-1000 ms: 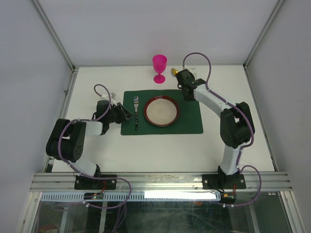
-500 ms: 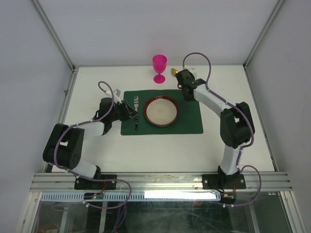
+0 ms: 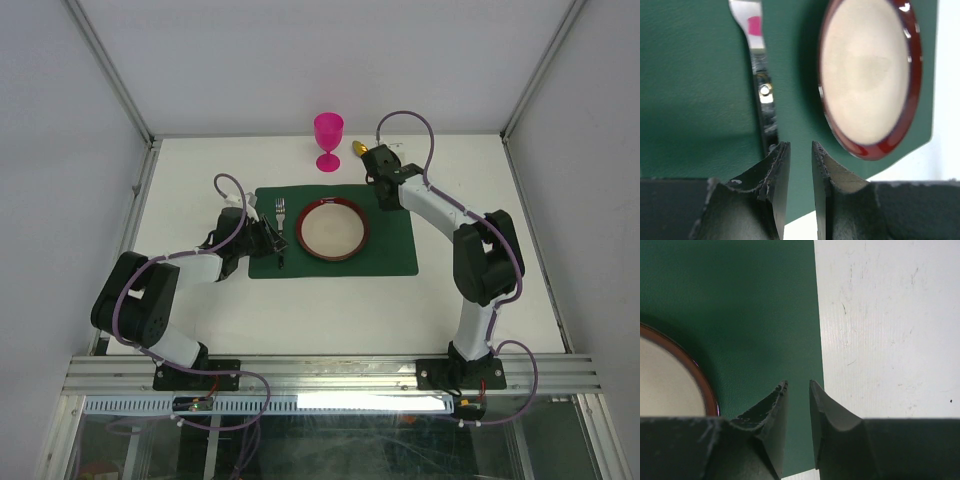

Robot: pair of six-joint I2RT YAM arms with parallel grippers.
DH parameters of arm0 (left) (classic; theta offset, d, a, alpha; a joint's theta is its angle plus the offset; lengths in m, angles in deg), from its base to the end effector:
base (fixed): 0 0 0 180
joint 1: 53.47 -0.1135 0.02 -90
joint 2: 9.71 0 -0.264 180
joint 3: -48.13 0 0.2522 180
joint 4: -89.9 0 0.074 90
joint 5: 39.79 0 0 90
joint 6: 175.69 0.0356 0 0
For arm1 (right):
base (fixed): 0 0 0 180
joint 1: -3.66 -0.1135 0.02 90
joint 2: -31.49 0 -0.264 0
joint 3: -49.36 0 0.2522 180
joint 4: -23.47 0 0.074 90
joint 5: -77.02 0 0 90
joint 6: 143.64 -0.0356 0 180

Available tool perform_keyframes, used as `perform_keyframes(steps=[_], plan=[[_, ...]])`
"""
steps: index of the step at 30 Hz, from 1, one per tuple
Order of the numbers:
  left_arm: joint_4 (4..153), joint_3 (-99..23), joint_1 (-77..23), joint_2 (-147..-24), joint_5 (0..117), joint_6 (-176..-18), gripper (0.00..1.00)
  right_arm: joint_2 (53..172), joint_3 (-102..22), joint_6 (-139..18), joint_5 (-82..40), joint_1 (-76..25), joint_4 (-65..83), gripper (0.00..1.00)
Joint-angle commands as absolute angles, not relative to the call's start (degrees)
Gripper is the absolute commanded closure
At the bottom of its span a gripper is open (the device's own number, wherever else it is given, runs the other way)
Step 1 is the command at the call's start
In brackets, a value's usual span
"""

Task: Set the dinner table for one person
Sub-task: Adjust the fork on the napkin.

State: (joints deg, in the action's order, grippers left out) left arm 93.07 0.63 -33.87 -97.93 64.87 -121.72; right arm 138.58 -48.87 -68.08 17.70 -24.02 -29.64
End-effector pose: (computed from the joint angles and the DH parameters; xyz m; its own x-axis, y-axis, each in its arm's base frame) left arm 0.2692 -0.1054 0.1468 -0.7664 -0.3312 -0.5504 0.0776 0.8029 -0.5911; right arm 0.3591 0.1678 0.2347 -0.8037 -0.1794 -0.5674 0.0137 0.9477 -0.3190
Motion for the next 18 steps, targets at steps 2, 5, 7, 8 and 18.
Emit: perform_keyframes(steps=[2, 5, 7, 8, 18], plan=[[87.8, -0.6, -32.7, -95.3, 57.8, -118.1, 0.75, 134.7, -48.9, -68.5, 18.0, -24.4, -28.4, 0.74], [87.6, -0.1, -32.4, -95.2, 57.5, -118.2, 0.75, 134.7, -49.1, -68.5, 17.9, -24.3, -28.3, 0.74], [87.7, -0.1, -32.2, -95.3, 57.8, -118.2, 0.75, 134.8, -49.1, -68.6, 17.8, -24.3, -28.3, 0.74], [87.8, -0.2, -32.1, -95.4, 57.8, -118.3, 0.75, 134.9, -49.0, -68.6, 17.7, -24.3, -28.3, 0.74], [86.3, -3.2, -28.5, -95.6, 57.4, -118.9, 0.75, 135.0, -48.9, -68.5, 18.0, -24.4, -28.2, 0.74]])
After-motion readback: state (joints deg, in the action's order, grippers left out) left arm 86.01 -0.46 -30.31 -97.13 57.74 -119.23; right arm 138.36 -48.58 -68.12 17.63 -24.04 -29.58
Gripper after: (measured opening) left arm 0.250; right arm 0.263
